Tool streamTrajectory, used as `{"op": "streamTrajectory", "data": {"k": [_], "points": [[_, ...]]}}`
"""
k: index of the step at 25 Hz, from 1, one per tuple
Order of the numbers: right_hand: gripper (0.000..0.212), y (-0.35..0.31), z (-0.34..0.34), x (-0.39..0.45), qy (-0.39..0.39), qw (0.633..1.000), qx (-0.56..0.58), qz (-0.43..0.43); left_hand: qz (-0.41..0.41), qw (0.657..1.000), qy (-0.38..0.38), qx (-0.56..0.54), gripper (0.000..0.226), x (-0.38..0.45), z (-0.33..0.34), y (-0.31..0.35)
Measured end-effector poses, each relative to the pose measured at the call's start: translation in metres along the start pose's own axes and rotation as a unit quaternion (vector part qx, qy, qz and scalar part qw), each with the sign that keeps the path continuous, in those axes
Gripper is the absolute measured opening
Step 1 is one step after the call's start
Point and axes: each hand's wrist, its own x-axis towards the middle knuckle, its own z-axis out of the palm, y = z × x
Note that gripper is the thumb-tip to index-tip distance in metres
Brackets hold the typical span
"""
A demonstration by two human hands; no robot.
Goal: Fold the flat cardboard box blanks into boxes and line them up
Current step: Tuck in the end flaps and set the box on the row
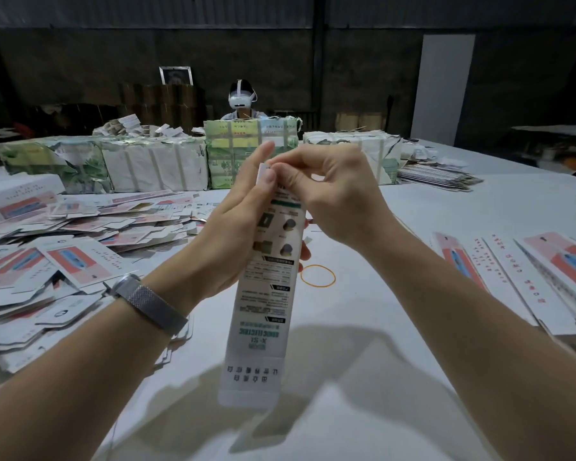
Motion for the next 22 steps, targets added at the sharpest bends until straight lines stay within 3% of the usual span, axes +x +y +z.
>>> {"op": "streamTrajectory", "data": {"k": [5,11,16,18,22], "points": [[0.015,-0.003,0.009,-0.003,0.019,1.000,-0.001,0.017,0.040,0.998,0.027,0.027,0.050,0.003,0.001,-0.003],[0.025,-0.016,0.016,-0.003,0.098,0.981,-0.170,-0.010,0.089,0.994,0.062,0.001,0.044,0.012,0.014,-0.007],[0.041,-0.027,0.014,-0.002,-0.038,0.987,-0.146,0.061,0.011,0.997,0.073,-0.021,0.050,0.006,0.020,0.006],[0.047,-0.030,0.010,0.000,-0.055,0.986,-0.147,0.064,0.003,0.998,0.049,-0.026,0.054,0.005,0.017,0.012],[0.039,-0.029,-0.006,-0.002,0.008,0.980,-0.192,0.042,0.013,0.999,-0.046,-0.011,0.055,0.008,0.010,0.005]]}}
